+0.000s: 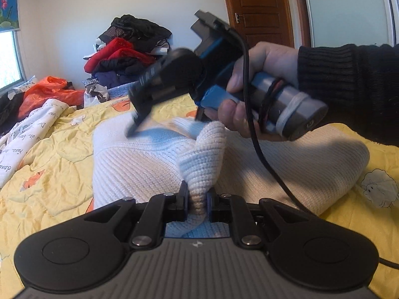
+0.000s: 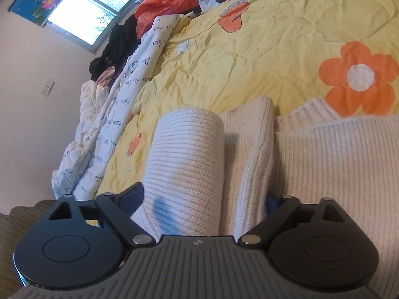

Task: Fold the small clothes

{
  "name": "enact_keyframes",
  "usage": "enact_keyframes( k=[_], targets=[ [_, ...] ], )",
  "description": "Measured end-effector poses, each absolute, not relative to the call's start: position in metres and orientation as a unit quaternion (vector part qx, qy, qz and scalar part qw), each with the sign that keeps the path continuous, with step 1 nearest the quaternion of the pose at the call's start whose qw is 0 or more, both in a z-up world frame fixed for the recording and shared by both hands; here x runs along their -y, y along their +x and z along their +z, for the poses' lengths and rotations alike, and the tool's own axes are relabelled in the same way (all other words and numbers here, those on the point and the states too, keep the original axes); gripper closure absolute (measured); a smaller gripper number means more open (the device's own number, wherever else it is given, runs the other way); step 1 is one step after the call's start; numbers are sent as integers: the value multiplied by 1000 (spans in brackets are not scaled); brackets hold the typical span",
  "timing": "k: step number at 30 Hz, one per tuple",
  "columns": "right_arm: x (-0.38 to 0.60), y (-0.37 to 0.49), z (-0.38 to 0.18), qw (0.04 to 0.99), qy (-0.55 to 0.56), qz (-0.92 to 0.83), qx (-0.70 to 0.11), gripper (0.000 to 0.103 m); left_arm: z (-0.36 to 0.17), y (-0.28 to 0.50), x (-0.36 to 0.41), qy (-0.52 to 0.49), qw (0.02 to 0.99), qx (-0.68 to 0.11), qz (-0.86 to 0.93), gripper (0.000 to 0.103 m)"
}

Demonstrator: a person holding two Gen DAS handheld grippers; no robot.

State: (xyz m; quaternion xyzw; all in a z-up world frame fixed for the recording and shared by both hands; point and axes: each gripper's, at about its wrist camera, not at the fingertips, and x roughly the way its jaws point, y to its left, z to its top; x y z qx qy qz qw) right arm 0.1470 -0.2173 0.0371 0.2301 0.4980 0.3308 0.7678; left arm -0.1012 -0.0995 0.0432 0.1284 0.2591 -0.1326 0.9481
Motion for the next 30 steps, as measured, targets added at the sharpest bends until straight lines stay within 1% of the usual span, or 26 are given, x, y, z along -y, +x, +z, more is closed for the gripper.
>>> enact_keyframes(
  k=[1, 2, 3, 8, 16, 23, 30],
  targets=[
    [215, 146, 36, 773, 214, 331, -497, 49, 44, -101, 99, 129, 948, -259, -132, 90],
    [216, 145, 35, 776, 209, 333, -493, 65, 45, -101, 99, 128, 948, -261, -134, 90],
    [220, 144, 35, 776, 216, 339, -486, 72, 46, -101, 99, 127, 947, -261, -135, 90],
    [232, 126, 56, 802, 192, 350, -443, 74, 53, -108, 107, 131, 947, -252, -149, 90],
    [270, 112, 82, 823, 188, 339, -415, 74, 61, -109, 132, 145, 940, -243, -188, 90],
    [317, 104, 79, 832, 211, 304, -413, 74, 59, -111, 162, 159, 932, -241, -218, 90],
    [339, 95, 75, 837, 224, 286, -409, 74, 58, -110, 175, 170, 927, -241, -230, 90]
  ],
)
